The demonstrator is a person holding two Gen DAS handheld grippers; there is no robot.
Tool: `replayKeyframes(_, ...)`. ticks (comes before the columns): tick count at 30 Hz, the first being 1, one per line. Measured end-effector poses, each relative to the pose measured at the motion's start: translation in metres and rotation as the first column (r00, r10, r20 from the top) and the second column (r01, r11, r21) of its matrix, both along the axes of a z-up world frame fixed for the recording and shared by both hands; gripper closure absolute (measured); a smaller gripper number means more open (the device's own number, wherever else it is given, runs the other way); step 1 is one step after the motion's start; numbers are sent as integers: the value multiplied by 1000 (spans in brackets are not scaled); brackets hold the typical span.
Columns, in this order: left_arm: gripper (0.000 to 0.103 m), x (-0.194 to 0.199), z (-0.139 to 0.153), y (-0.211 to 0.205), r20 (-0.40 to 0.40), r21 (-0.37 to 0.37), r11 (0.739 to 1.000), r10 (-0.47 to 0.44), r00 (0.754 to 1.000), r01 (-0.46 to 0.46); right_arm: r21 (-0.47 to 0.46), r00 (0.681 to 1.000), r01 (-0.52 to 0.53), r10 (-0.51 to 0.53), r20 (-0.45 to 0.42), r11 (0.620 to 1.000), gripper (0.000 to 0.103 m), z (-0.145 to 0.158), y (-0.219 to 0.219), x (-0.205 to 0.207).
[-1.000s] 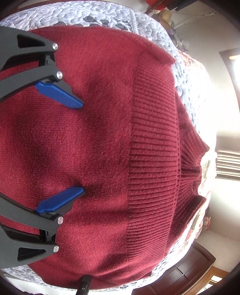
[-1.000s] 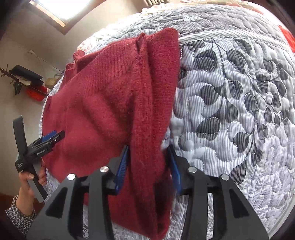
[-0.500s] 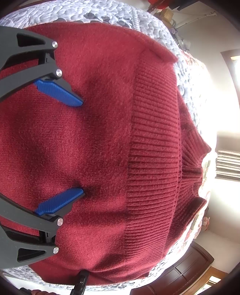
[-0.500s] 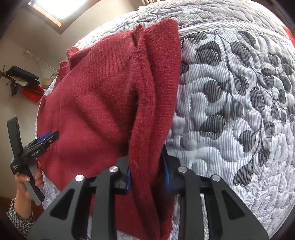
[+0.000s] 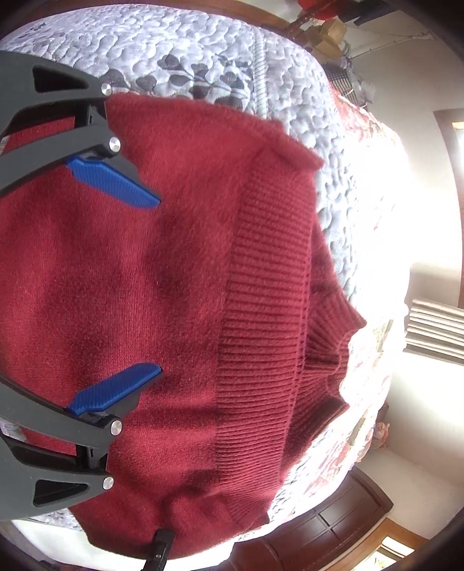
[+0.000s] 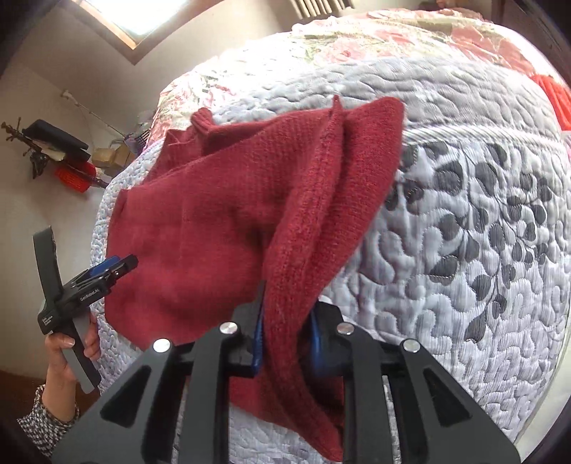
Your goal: Fold small clothes
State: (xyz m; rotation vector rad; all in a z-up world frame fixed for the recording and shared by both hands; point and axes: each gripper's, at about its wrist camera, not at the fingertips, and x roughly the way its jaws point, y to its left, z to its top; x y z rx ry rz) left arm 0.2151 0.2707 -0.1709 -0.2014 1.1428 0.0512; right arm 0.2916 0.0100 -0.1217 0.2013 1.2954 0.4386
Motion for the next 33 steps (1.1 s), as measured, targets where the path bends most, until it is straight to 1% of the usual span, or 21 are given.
replayKeyframes(4, 14, -4, 0, 18, -7, 13, 1000, 21, 1000, -21, -24, 998, -56, 57, 31, 998, 84, 14, 43, -4)
replayKeyframes(6, 14, -7, -2, 27, -15, 5, 999, 33, 999, -33, -28, 995, -84, 85, 46, 996, 84, 17, 64, -4)
replayKeyframes(9, 14, -12, -6, 40, -31, -11, 999, 53, 998, -53, -41, 993, -112, 114, 43, 993, 84, 17, 93, -6)
replayKeyframes(13, 14, -20, -8, 53, -36, -34, 997, 74, 997, -76, -26, 988, -153, 154, 29, 988, 84, 10, 122, -6)
replayKeyframes(16, 14, -24, -8, 59, -35, -50, 995, 87, 996, -89, -20, 984, -181, 181, -2, 983, 84, 0, 146, -7)
replayKeyframes(19, 14, -26, -4, 61, -29, -63, 994, 91, 995, -93, -68, 977, -215, 214, -22, 974, 81, -16, 168, -9)
replayKeyframes(20, 14, -25, -3, 61, -26, -66, 994, 90, 996, -91, -80, 974, -226, 224, -28, 971, 77, -19, 173, -11)
replayKeyframes(22, 14, -24, 0, 61, -21, -79, 993, 86, 996, -88, -69, 972, -234, 232, -36, 970, 67, -24, 180, -12)
replayKeyframes(23, 14, -23, 1, 60, -20, -91, 992, 83, 996, -85, -51, 968, -249, 247, -39, 967, 57, -23, 181, -13)
replayKeyframes(24, 14, -23, 3, 62, -21, -104, 991, 79, 997, -81, -33, 966, -258, 257, -39, 966, 54, -22, 183, -14)
replayKeyframes(27, 14, -18, 6, 55, -18, -150, 986, 69, 997, -71, 1, 959, -281, 281, -17, 960, 54, -8, 178, -20)
replayKeyframes(30, 14, -12, 10, 45, -15, -197, 979, 55, 998, -57, 76, 957, -290, 291, 5, 954, 55, 14, 161, -25)
replayKeyframes(31, 14, -11, 11, 42, -14, -223, 973, 51, 999, -52, 65, 957, -288, 287, 25, 955, 55, 22, 154, -26)
replayKeyframes(33, 14, -7, 12, 33, -14, -278, 960, 39, 999, -41, -3, 963, -264, 264, 62, 965, 55, 32, 138, -28)
